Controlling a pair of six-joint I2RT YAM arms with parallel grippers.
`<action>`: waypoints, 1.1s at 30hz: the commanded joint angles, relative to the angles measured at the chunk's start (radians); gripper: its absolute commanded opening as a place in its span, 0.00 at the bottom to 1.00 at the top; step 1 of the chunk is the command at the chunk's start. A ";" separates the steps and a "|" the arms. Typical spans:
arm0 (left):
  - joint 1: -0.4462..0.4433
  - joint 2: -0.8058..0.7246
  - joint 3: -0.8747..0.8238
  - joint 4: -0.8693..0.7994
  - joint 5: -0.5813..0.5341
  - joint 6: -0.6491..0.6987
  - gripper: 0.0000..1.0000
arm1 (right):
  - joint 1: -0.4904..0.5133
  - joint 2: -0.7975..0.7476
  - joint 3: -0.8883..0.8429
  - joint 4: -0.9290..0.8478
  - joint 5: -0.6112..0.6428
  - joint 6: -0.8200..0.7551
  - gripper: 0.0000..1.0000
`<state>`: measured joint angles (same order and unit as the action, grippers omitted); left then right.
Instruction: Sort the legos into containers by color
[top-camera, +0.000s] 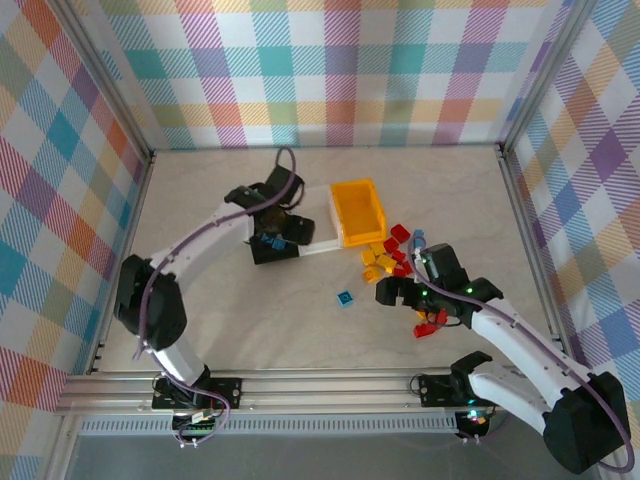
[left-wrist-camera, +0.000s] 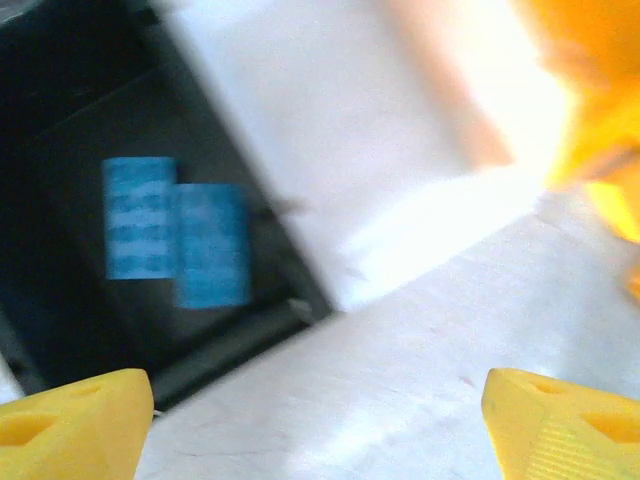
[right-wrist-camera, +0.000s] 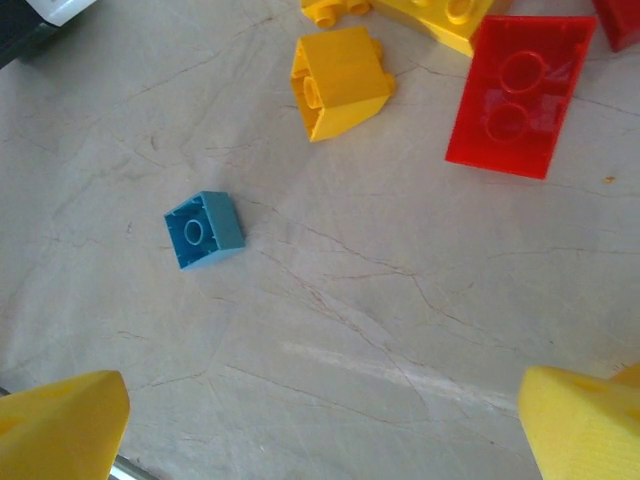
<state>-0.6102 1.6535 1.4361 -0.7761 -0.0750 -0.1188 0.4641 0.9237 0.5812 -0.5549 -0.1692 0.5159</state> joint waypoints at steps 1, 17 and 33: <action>-0.107 -0.073 -0.092 0.006 0.036 -0.041 0.87 | -0.004 -0.034 0.027 -0.067 0.056 0.004 1.00; -0.359 0.208 -0.105 0.160 0.120 -0.053 0.81 | -0.006 -0.115 0.062 -0.142 0.089 0.021 1.00; -0.340 0.331 -0.035 0.126 0.096 0.032 0.76 | -0.007 -0.099 0.064 -0.126 0.084 0.022 1.00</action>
<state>-0.9596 1.9751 1.3922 -0.6441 0.0254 -0.1070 0.4637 0.8211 0.6285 -0.6827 -0.0792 0.5201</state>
